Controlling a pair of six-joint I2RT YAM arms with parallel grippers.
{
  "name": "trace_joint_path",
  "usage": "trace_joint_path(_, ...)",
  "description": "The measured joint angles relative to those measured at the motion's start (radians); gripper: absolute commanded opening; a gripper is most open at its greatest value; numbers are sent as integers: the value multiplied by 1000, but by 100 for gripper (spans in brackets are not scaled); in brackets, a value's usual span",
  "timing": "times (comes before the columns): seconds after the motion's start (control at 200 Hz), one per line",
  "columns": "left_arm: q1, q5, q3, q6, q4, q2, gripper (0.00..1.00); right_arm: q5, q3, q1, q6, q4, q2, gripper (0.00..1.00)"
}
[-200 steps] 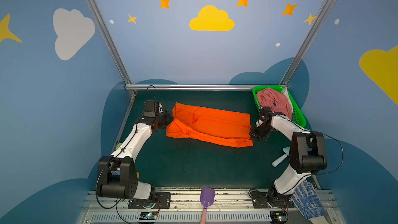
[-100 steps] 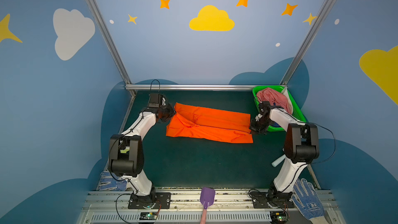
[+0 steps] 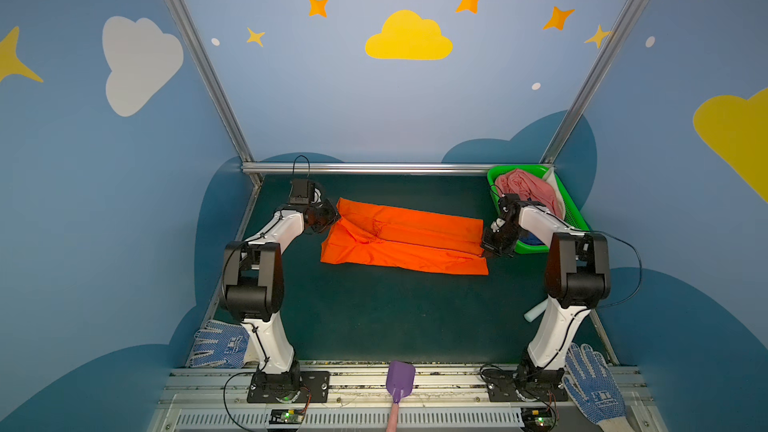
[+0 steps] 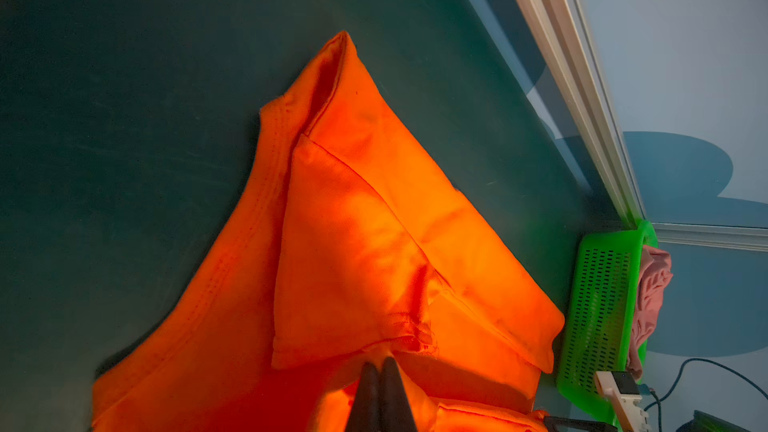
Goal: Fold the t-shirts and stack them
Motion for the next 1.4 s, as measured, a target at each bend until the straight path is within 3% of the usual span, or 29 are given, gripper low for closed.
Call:
trace_joint_path(0.125, 3, 10, 19, 0, 11, 39, 5, -2, 18, -4, 1, -1, 16, 0)
trace_joint_path(0.245, 4, 26, 42, 0, 19, 69, 5, -4, 31, -4, 1, 0, 30, 11)
trace_joint_path(0.395, 5, 36, 51, -4, 26, 80, 7, -6, 40, -5, 3, 0, 36, 16)
trace_joint_path(0.551, 5, 48, 70, -13, 27, 81, 14, -10, 49, -5, 7, 0, 36, 26)
trace_joint_path(1.021, 5, 62, 117, -27, 36, 78, 47, -10, 76, -2, 21, -10, -13, 47)
trace_joint_path(1.282, -8, 45, 114, -2, -51, -15, 41, -10, 107, 17, 4, -16, -93, 52)
trace_joint_path(1.397, -46, 20, 105, 19, -110, -58, 34, -12, 109, 35, -4, -17, -113, 43)
